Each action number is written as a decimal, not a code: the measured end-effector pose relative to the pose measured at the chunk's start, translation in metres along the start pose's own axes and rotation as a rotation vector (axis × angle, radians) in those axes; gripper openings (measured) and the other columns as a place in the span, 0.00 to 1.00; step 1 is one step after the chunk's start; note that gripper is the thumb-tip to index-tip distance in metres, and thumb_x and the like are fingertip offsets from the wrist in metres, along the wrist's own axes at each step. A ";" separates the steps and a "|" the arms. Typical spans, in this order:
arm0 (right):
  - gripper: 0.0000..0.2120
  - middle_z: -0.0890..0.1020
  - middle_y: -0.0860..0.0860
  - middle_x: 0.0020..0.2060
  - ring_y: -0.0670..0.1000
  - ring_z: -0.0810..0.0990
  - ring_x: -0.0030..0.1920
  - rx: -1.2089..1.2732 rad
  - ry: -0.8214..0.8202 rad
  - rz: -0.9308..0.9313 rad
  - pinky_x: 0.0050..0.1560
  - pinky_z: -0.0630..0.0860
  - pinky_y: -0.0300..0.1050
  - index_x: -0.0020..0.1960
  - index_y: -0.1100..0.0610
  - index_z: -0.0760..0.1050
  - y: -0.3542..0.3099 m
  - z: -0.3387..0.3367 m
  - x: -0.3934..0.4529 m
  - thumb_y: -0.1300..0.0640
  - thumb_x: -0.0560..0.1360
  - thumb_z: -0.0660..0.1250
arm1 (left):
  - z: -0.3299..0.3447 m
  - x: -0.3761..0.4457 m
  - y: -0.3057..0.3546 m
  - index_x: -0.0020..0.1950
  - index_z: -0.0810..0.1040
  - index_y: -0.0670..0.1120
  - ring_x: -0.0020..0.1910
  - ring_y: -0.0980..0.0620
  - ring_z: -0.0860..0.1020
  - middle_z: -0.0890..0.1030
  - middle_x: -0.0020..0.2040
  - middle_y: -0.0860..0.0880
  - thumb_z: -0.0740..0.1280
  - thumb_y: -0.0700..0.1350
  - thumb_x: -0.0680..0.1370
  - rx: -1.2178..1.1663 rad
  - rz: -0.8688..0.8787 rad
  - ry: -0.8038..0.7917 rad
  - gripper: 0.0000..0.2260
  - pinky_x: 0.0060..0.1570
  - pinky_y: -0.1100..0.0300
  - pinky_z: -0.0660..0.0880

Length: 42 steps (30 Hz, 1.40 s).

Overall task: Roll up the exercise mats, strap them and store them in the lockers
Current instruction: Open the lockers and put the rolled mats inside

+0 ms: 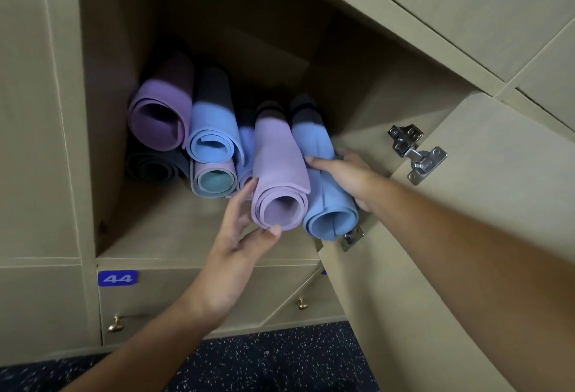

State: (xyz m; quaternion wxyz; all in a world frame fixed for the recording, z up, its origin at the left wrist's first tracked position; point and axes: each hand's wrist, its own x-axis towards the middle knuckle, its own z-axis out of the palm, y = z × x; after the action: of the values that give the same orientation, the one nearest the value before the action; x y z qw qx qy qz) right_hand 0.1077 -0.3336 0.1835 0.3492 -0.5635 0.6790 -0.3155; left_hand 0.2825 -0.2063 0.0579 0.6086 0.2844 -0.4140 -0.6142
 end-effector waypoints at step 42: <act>0.29 0.85 0.46 0.52 0.49 0.85 0.53 0.154 0.287 -0.166 0.56 0.82 0.58 0.64 0.52 0.79 0.046 0.061 -0.061 0.51 0.64 0.78 | -0.010 -0.003 0.012 0.72 0.73 0.59 0.57 0.45 0.84 0.76 0.68 0.48 0.64 0.49 0.84 0.021 -0.253 0.125 0.17 0.55 0.53 0.81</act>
State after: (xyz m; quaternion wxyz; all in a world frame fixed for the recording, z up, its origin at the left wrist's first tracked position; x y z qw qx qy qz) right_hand 0.1408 -0.2686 0.1193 0.2635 -0.5382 0.6469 -0.4716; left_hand 0.2970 -0.2037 0.0629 0.5481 0.3784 -0.3424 -0.6627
